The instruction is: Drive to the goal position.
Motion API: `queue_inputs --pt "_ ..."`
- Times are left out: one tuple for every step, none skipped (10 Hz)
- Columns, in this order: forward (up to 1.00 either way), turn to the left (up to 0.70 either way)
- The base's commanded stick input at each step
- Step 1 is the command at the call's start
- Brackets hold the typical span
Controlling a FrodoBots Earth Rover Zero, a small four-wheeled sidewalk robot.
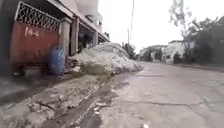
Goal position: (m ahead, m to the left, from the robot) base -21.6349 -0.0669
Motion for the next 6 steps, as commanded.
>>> queue_inputs --pt "0.26 -0.53" --pt "0.26 -0.53" --pt "0.26 -0.53" --pt "0.26 -0.53" --pt "0.26 -0.53" --pt "0.26 -0.53"
